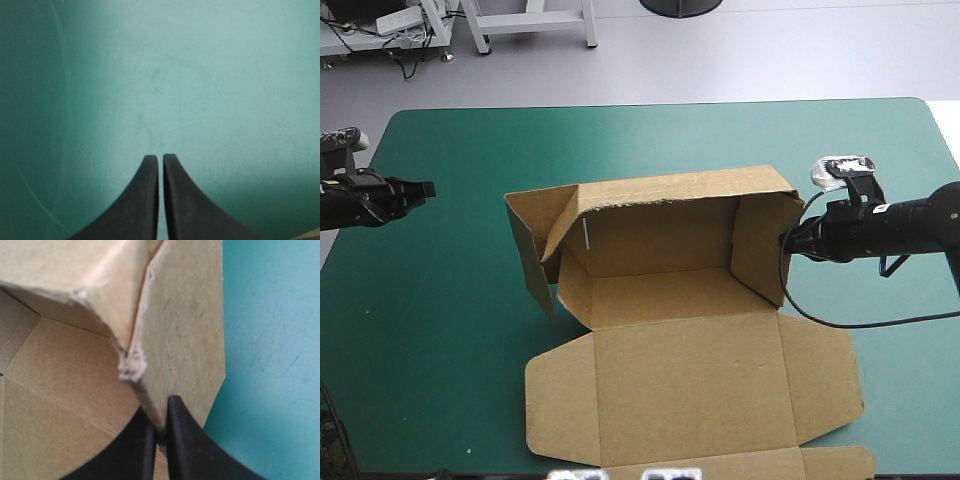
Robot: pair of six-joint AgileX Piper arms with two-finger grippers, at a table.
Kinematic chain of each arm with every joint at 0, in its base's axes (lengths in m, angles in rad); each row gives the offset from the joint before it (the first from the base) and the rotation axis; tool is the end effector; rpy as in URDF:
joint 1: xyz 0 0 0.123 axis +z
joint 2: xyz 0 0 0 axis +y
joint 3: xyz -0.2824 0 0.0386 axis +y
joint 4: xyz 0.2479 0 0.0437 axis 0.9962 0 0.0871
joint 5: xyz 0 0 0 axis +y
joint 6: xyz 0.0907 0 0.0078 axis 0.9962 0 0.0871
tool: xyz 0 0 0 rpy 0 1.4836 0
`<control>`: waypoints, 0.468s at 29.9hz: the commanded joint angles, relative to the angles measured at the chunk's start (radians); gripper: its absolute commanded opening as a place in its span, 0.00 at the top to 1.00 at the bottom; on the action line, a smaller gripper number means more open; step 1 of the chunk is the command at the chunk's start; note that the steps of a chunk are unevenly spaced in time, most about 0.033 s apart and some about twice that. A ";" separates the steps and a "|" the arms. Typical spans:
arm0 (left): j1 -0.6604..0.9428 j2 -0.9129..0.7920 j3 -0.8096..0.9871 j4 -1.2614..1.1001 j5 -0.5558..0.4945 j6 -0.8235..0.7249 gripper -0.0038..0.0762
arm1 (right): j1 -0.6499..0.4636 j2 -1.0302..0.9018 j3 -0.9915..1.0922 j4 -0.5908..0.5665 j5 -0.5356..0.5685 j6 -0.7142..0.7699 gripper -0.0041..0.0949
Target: Fold the box
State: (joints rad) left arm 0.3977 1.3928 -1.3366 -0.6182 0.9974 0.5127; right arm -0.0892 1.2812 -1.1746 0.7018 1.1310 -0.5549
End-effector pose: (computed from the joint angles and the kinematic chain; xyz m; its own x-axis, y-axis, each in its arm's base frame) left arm 0.2838 0.0711 0.3767 -0.7042 -0.1594 -0.6919 0.0532 0.9599 -0.2753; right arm 0.2487 0.0312 0.3581 -0.7928 -0.0985 -0.6015 -0.3967 0.8326 0.3866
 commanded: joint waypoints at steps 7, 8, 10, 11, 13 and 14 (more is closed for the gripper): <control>0.003 -0.030 -0.003 -0.097 0.027 0.034 0.93 | 0.001 0.074 -0.033 0.016 0.008 0.078 0.96; 0.003 -0.030 -0.003 -0.099 0.029 0.034 0.93 | 0.001 0.097 -0.033 0.016 0.000 0.077 0.96; 0.003 -0.030 -0.003 -0.099 0.037 0.034 0.93 | 0.001 0.140 -0.033 0.020 -0.017 0.071 0.96; 0.003 -0.030 -0.003 -0.099 0.042 0.034 0.93 | 0.001 0.161 -0.033 0.023 -0.032 0.063 0.96; 0.003 -0.030 -0.003 -0.099 0.045 0.034 0.93 | 0.001 0.196 -0.035 0.034 -0.061 0.053 0.96; 0.003 -0.030 -0.003 -0.099 0.045 0.034 0.94 | 0.001 0.214 -0.045 0.041 -0.074 0.041 0.96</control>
State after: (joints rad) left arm 0.4001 1.3928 -1.3146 -0.6638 1.0597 0.5474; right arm -0.0892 1.4697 -1.1934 0.7121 1.1006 -0.4895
